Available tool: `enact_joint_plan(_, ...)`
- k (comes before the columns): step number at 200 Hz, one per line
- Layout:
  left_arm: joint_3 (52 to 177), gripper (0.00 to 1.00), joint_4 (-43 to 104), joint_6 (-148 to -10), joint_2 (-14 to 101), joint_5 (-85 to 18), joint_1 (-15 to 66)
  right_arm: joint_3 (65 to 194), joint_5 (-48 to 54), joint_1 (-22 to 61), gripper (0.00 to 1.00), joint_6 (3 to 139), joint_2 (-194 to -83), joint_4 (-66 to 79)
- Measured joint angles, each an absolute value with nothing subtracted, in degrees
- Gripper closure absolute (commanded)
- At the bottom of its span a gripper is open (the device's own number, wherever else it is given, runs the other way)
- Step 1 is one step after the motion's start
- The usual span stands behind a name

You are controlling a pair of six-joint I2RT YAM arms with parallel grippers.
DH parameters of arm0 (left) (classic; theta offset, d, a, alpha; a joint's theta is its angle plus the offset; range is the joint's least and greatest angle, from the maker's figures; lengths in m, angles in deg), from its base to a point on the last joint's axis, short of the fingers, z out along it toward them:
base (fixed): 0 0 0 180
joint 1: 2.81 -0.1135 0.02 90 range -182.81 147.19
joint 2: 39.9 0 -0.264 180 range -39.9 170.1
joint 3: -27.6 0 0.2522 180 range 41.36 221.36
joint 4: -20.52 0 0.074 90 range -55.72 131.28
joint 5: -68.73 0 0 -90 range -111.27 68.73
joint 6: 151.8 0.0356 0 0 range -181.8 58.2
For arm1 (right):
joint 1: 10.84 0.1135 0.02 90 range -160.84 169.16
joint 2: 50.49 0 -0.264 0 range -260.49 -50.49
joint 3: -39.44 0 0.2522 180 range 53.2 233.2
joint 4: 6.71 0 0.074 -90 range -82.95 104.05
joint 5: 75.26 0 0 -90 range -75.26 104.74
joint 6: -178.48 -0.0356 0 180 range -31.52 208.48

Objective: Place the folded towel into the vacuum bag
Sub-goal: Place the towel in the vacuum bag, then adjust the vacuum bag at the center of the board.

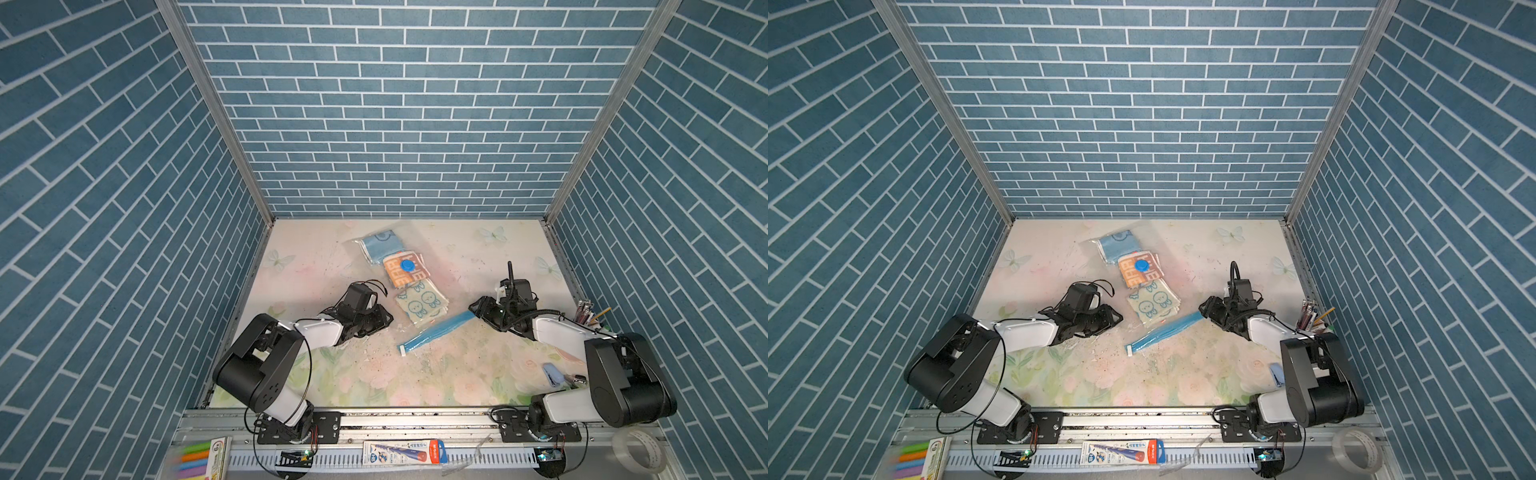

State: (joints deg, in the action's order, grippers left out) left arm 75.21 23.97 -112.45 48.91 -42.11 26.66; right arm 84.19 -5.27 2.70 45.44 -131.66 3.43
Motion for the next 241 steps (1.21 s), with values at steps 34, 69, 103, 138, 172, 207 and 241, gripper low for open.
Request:
enact_joint_plan(34,75.4,0.81,24.8,-112.1,48.6,-41.3,26.7,83.7,-7.0,2.7,0.5,44.9,-133.4,-0.1)
enact_joint_plan(69,75.4,0.9,26.3,-111.4,46.9,-40.1,26.7,83.3,-9.7,2.7,0.73,43.0,-135.8,-4.6)
enact_joint_plan(103,75.4,0.93,28.1,-110.6,44.3,-38.7,26.7,83.4,-11.2,3.3,0.86,41.3,-137.4,-7.2)
enact_joint_plan(138,75.5,0.57,31.3,-109.1,40.2,-37.5,26.4,83.7,-11.8,5.0,0.91,40.7,-138.0,-8.0)
enact_joint_plan(172,75.1,0.5,34.0,-108.1,35.8,-37.2,25.9,84.6,-12.1,6.0,0.92,40.0,-139.3,-8.9)
enact_joint_plan(207,69.1,0.49,35.6,-108.9,28.4,-38.6,25.9,84.6,-12.2,6.2,0.94,37.7,-139.7,-10.4)
enact_joint_plan(241,60.9,0.5,36.4,-111.6,22.4,-40.9,25.9,84.5,-12.6,7.2,0.94,35.4,-140.0,-12.0)
